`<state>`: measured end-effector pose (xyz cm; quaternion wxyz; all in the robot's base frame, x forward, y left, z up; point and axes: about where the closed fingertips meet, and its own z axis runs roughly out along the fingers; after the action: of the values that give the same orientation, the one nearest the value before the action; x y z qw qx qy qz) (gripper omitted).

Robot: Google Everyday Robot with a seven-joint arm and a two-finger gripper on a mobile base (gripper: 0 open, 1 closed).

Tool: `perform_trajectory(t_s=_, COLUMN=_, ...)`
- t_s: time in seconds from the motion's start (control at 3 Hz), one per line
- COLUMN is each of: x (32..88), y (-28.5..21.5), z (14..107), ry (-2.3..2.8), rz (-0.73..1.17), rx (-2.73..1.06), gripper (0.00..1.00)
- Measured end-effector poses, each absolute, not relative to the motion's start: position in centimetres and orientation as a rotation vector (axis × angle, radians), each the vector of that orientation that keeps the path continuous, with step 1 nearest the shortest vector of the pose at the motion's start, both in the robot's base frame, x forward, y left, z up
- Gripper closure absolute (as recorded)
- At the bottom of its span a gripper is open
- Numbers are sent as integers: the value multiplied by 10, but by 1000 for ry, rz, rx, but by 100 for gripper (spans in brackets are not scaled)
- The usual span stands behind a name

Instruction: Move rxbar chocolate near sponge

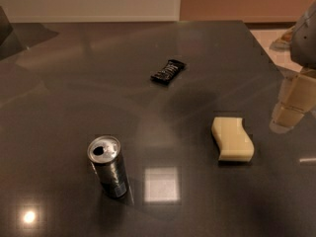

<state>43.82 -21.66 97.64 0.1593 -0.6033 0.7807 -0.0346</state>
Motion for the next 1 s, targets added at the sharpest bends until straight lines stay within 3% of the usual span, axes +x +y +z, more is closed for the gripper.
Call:
perform_trajectory(t_s=0.33, x=438, y=-216, z=977, ry=2229, rz=-100, rx=-1724, gripper=0)
perform_trajectory(t_s=1.0, x=500, y=-207, z=962, ry=2160, rz=-21, rx=-1787, gripper=0)
